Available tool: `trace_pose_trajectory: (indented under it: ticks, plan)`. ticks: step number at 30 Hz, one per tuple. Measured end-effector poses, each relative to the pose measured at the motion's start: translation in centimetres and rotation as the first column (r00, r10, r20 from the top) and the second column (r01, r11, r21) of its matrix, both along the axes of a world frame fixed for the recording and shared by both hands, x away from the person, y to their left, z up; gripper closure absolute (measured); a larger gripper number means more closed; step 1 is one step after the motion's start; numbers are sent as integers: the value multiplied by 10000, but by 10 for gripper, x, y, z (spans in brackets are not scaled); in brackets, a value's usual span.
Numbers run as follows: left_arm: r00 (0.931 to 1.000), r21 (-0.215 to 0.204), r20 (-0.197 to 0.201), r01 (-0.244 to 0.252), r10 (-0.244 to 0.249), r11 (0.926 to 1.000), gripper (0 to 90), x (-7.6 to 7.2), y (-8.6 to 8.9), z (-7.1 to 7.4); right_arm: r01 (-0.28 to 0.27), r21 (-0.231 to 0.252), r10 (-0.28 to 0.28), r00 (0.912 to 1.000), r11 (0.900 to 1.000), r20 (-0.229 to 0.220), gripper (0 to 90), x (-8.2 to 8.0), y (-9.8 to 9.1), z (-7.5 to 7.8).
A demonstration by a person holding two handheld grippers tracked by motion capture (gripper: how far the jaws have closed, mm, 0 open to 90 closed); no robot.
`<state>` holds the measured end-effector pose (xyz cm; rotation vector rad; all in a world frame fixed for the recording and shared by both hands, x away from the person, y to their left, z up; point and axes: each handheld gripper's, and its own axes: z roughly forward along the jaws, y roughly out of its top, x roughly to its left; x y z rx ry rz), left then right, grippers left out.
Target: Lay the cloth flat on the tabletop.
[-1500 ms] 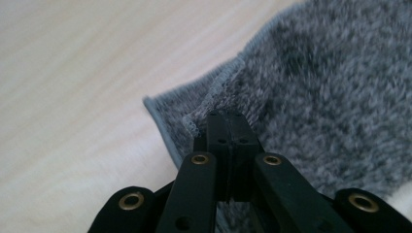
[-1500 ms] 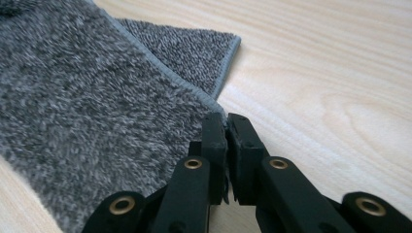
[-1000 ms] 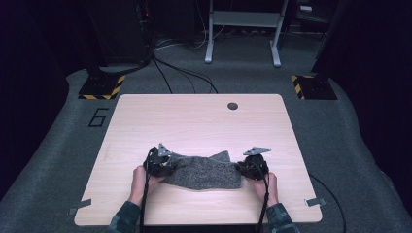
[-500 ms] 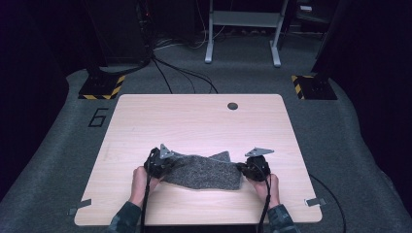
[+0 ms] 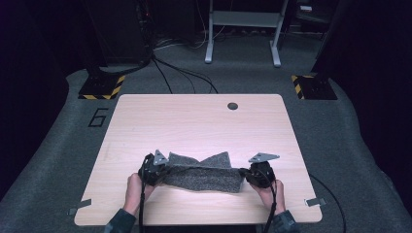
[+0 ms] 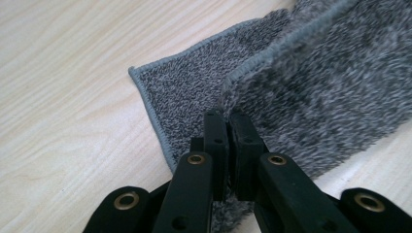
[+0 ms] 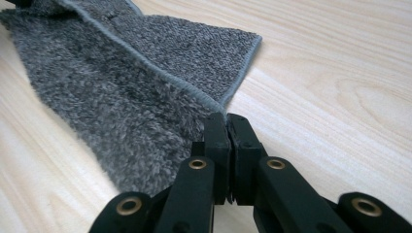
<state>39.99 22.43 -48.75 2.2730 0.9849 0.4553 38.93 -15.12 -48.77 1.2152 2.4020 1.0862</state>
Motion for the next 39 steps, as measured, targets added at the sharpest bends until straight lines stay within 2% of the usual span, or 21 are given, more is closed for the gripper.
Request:
trace_pose_trajectory:
  ticks: [3,4,5,6,9,10,11,12,13,18,19,21,23,25,26,27,31,32,34,36,39]
  plan:
    - [9979,-297,-24,-647,646,9975,880,71,4,20,138,-103,-135,9996,9999,262,891,59,5,17]
    - [9979,-297,-24,-647,646,9975,881,71,4,20,243,-180,-238,9994,9995,243,891,81,8,29]
    - [9911,-344,601,-1170,1189,9925,881,108,5,53,332,-270,-319,9984,9991,465,891,103,13,46]
    - [9865,-629,933,-1288,1343,9897,882,121,6,74,418,-469,-371,9947,9980,956,891,122,16,66]
    - [9528,-1125,2472,-1523,1761,9819,882,124,6,133,802,54,-796,9755,9968,2053,890,147,21,133]
    - [9528,-1125,2472,-1523,1761,9819,882,124,6,133,802,54,-796,9755,9968,2053,890,147,21,133]
    - [9453,-959,2829,-1408,1626,9854,882,118,7,147,653,163,-673,9593,9977,2743,889,140,23,165]
    - [9366,-865,3118,-1395,1598,9864,882,111,7,153,653,163,-673,9593,9977,2743,889,140,23,165]
    - [9267,-953,3477,-1166,1428,9886,881,92,13,157,414,36,-403,9471,9991,3183,888,124,22,175]
    - [9401,-702,3281,-727,919,9949,878,60,19,125,-78,-98,106,9453,9999,3261,886,91,15,151]
    - [9519,-552,2995,-512,655,9972,878,43,17,99,-364,-290,433,9550,9989,2935,882,75,13,128]
    - [9560,-431,2883,-430,536,9981,872,34,16,85,-538,-378,623,9565,9978,2851,880,67,12,115]
    - [9806,-570,1955,-43,154,9984,863,13,14,45,-808,-384,870,9750,9960,2044,874,44,11,73]
    - [9847,-609,1740,62,45,9981,788,8,14,37,-963,-482,1034,9785,9942,1785,868,37,10,61]
    - [9932,-699,1149,283,-201,9971,731,-6,15,19,-1152,-460,1200,9854,9923,1210,797,25,7,39]
    - [9950,-842,975,304,-221,9960,682,-12,17,14,-1159,-363,1190,9880,9926,984,765,19,5,31]
    - [9973,-1101,731,99,-19,9939,459,-27,26,13,-1159,210,1143,9913,9930,659,618,9,-6,22]
    - [9959,-1376,893,20,104,9905,420,-35,33,22,-1149,545,1106,9910,9919,752,531,6,-13,25]
    - [9919,-1588,1213,-187,383,9871,389,-40,40,32,-1082,929,998,9908,9898,912,495,4,-17,32]
    - [9894,-1598,1353,-309,529,9867,355,-40,43,38,-998,954,903,9909,9904,996,463,5,-18,35]
    - [9822,-1595,1511,-869,1113,9834,318,-28,46,44,-597,1016,477,9920,9930,1172,297,15,-13,40]
